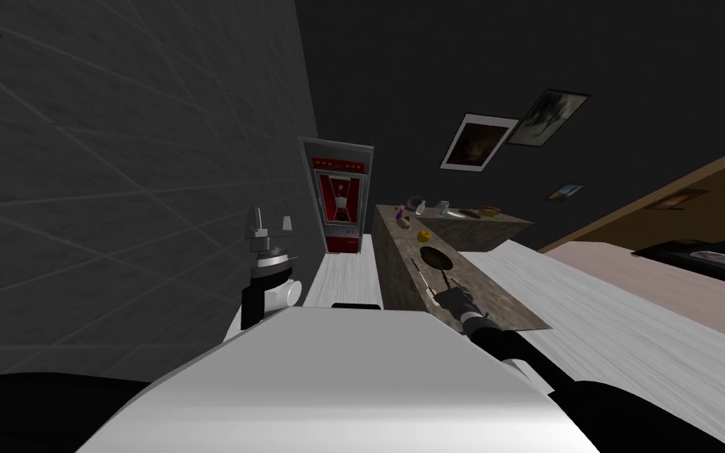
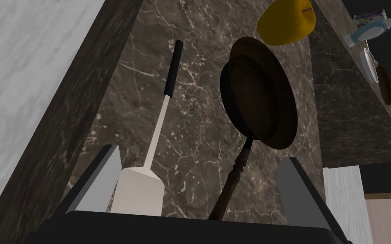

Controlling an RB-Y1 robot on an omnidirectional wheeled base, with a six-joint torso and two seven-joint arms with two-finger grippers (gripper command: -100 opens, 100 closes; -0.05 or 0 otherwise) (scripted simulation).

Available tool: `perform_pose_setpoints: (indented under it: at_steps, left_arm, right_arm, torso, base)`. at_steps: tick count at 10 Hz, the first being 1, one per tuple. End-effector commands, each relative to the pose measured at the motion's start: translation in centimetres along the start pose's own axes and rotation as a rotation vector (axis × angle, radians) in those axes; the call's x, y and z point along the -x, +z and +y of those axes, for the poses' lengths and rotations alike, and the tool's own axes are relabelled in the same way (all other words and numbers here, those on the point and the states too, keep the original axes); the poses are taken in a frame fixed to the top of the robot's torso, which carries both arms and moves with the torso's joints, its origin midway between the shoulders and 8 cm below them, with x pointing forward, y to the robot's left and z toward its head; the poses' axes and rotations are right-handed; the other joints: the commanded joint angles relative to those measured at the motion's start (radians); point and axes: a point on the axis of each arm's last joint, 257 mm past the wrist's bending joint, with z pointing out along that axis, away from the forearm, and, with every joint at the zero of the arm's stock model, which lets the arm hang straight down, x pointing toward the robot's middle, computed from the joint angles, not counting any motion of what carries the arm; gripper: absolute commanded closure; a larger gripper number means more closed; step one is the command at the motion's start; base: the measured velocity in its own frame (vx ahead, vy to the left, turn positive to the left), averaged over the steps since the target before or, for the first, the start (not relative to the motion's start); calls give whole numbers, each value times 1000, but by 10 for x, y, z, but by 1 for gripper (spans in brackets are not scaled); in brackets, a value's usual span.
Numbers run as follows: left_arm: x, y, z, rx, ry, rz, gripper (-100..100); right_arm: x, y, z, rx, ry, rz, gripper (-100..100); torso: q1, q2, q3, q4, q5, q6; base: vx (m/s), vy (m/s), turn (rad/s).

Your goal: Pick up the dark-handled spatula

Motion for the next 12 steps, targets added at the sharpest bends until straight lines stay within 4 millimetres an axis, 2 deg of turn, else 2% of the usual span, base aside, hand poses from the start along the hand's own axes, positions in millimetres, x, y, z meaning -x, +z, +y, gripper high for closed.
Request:
perform_pose_setpoints:
  at_steps: [1, 2, 3, 5, 6, 8, 9, 11, 12]
  left_arm:
    - [0, 0, 0, 0, 0, 0, 0]
    - [0, 0, 0, 0, 0, 0, 0]
    - [0, 0, 0, 0, 0, 0, 0]
    - [0, 0, 0, 0, 0, 0, 0]
    - [0, 0, 0, 0, 0, 0, 0]
    - [0, 0, 0, 0, 0, 0, 0]
    - [0, 0, 0, 0, 0, 0, 0]
    - [0, 0, 0, 0, 0, 0, 0]
    - [0, 0, 0, 0, 0, 0, 0]
  right_arm:
    - [11, -4, -10, -37, 29, -39, -100]
    - [25, -10, -16, -68, 82, -79, -100]
    - [29, -11, -20, -84, 82, -95, -100]
    - [59, -27, -35, -150, 178, -190, -100]
    - [63, -29, -41, -172, 184, -207, -100]
    - [90, -48, -57, -233, 277, -303, -100]
    - [92, -50, -61, -247, 279, -315, -100]
    - [113, -71, -74, -299, 364, -402, -100]
    - [115, -73, -77, -312, 364, -415, -100]
  torso:
    - [0, 0, 0, 0, 0, 0]
    - [0, 0, 0, 0, 0, 0]
    - [0, 0, 0, 0, 0, 0]
    - [-1, 0, 0, 0, 0, 0]
    - [-1, -3, -2, -1, 0, 0]
    - [-2, 0, 0, 0, 0, 0]
    - [-3, -2, -2, -1, -1, 0]
    - [-2, 0, 0, 0, 0, 0]
    - [-2, -1, -1, 0, -1, 0]
  base:
    - [123, 4, 14]
    - [125, 5, 25]
    - [103, -9, 12]
    - [153, -12, 40]
    - [145, -24, 17]
    - [146, -47, 37]
    - [133, -30, 23]
    - [132, -33, 43]
    - [111, -26, 17]
